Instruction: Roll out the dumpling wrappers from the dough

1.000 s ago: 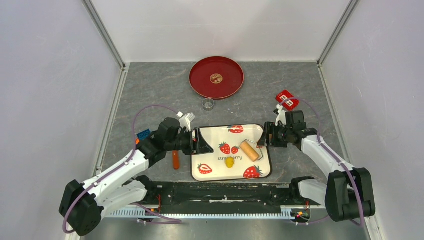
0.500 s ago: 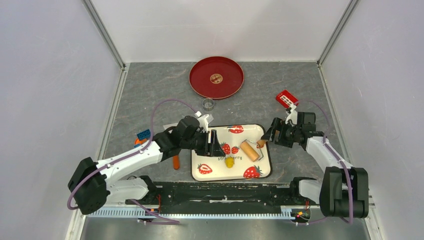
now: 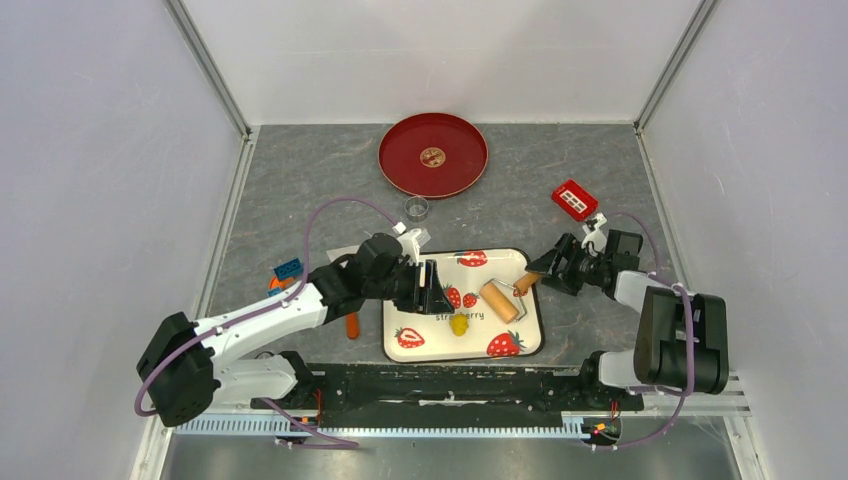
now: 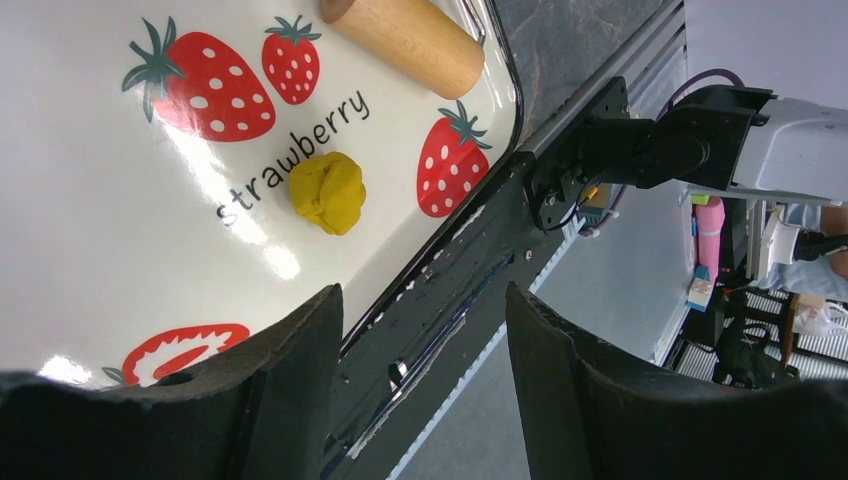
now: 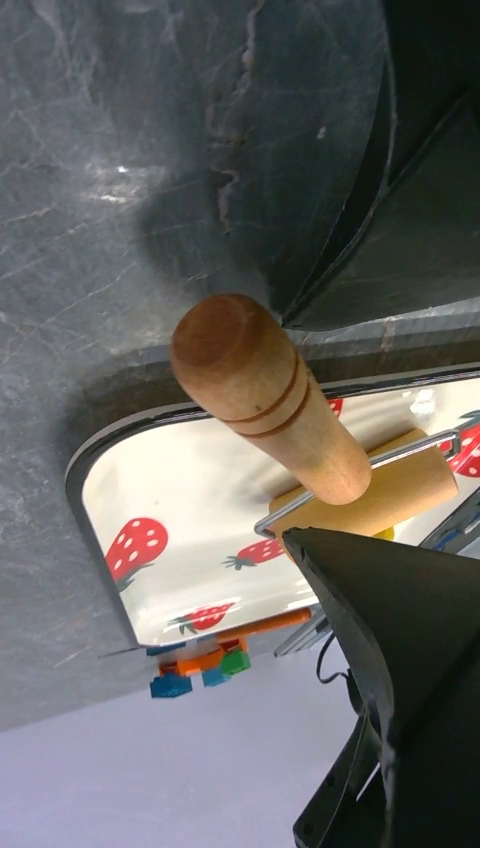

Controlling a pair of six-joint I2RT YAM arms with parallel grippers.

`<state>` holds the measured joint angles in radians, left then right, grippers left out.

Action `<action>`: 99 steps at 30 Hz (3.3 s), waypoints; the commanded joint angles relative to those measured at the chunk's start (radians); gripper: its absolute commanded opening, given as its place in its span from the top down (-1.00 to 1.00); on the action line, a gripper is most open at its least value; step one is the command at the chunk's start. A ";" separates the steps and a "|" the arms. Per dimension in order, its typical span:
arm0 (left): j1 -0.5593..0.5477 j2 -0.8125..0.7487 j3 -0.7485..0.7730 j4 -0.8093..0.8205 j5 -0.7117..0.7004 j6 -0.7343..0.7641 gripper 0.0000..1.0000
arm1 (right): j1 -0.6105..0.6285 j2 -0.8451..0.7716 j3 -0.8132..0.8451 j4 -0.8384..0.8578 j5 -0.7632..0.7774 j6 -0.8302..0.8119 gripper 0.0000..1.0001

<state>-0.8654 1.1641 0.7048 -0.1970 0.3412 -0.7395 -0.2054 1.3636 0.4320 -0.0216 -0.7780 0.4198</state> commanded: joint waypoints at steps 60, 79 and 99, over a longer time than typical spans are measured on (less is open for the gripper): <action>-0.331 0.576 0.595 0.103 -0.337 -0.154 -0.21 | 0.090 -0.968 0.018 -0.309 0.375 0.484 1.00; -0.337 0.710 0.690 -0.027 -0.455 -0.167 0.92 | 0.091 -0.984 -0.013 -0.259 0.349 0.559 1.00; -0.335 0.777 0.768 -0.107 -0.547 -0.166 0.19 | 0.092 -0.998 -0.025 -0.261 0.308 0.569 1.00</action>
<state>-1.1973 1.9102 1.4437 -0.2401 -0.1307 -0.8829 -0.1177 0.3805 0.3946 -0.3702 -0.4297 0.9432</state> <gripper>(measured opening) 0.434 0.322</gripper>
